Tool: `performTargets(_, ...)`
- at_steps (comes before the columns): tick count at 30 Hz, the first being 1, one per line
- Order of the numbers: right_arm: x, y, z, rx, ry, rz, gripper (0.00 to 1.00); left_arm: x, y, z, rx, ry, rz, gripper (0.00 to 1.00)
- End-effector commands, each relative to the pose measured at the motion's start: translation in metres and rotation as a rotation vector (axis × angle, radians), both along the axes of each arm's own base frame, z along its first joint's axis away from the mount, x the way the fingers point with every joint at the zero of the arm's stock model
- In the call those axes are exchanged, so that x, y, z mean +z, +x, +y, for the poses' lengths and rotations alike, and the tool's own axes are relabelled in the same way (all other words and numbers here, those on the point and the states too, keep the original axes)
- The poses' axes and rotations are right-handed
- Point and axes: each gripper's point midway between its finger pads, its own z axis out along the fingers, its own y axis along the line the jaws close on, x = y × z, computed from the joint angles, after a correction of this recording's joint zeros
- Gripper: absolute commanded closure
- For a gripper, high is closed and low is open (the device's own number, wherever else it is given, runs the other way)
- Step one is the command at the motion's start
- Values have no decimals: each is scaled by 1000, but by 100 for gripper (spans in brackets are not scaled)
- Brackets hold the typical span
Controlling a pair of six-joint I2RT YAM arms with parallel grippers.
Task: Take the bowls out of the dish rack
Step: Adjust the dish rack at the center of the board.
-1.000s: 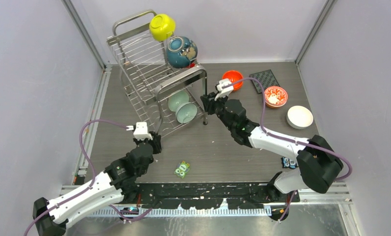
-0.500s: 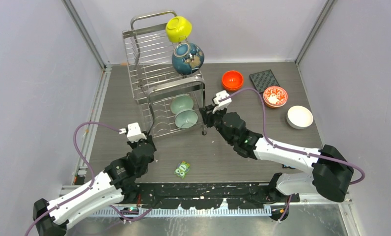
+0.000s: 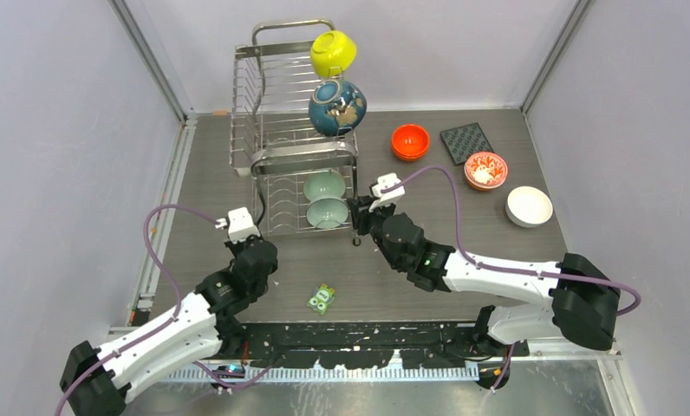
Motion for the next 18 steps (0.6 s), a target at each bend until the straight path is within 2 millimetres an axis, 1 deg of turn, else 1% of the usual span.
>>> performTargets(1, -12, -33, 38, 128, 124, 97, 99, 15, 20, -36, -86, -159, -49, 100)
performTargets(4, -16, -31, 40, 101, 151, 120, 99, 17, 20, -41, -105, -176, -49, 99)
performTargets(7, -18, -29, 44, 79, 184, 143, 99, 21, 19, -40, -106, -191, -58, 93)
performTargets(12, -20, -27, 56, 54, 222, 169, 99, 26, 14, -34, -103, -194, -67, 76)
performTargets(16, -23, -29, 69, 48, 231, 183, 99, 33, 9, -31, -113, -206, -72, 54)
performTargets(18, -26, -28, 73, 42, 234, 191, 99, 36, 6, -29, -117, -210, -72, 47)
